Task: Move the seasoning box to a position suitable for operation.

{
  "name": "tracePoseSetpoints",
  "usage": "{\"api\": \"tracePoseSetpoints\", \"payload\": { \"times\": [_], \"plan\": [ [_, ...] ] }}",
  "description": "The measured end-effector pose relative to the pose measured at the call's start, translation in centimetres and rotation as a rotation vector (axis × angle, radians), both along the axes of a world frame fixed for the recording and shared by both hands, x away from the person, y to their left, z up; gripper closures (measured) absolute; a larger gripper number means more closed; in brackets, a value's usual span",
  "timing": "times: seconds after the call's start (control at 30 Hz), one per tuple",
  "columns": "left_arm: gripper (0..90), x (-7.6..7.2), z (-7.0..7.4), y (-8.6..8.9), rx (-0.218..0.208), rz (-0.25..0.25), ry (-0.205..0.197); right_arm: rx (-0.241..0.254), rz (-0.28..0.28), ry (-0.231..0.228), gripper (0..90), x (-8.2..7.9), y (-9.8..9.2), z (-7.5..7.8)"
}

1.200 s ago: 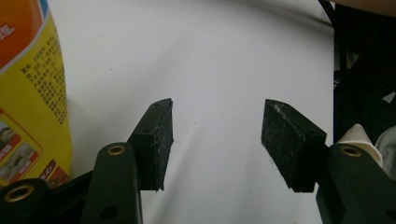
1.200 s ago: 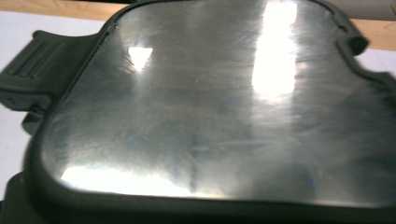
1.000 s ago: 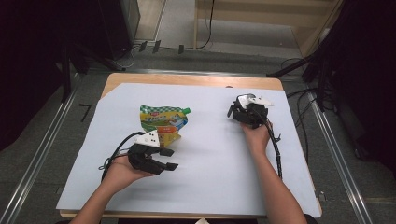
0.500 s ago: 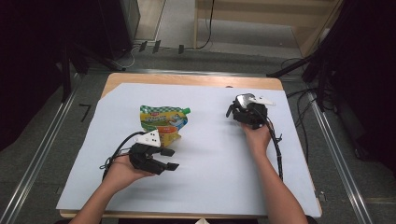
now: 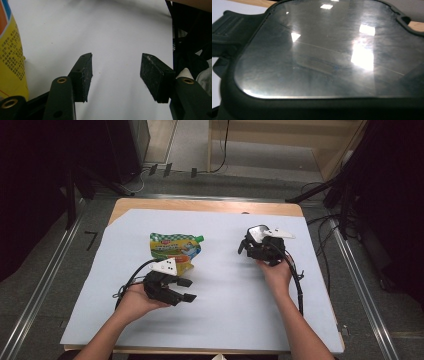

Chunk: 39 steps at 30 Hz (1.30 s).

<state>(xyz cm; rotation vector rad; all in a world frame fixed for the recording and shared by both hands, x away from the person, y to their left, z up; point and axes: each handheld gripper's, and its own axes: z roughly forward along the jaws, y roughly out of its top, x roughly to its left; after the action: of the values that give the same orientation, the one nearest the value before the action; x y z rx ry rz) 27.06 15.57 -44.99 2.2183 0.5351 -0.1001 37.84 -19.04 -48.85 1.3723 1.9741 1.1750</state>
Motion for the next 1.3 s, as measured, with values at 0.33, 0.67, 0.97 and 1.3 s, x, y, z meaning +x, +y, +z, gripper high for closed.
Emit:
{"api": "tracePoseSetpoints", "payload": {
  "times": [0.33, 0.67, 0.97, 1.3],
  "plan": [
    [43.5, 0.7, -0.1, -1.0, -0.004, -0.028, 0.008, -0.011, 0.051, 0.008, 15.4, -2.5, 0.2, 0.1],
    [43.0, 1.4, -0.2, -2.0, -0.01, -0.051, 0.024, -0.012, 0.132, 0.015, 15.5, -5.5, 1.4, 0.2],
    [43.1, 1.6, -0.2, -2.3, -0.008, -0.051, 0.023, -0.017, 0.195, 0.014, 15.5, -7.4, 2.8, 0.1],
    [43.3, 1.5, -0.1, -2.3, -0.005, -0.05, 0.02, -0.029, 0.288, 0.021, 15.5, -8.5, 5.6, -0.7]
  ]
}}
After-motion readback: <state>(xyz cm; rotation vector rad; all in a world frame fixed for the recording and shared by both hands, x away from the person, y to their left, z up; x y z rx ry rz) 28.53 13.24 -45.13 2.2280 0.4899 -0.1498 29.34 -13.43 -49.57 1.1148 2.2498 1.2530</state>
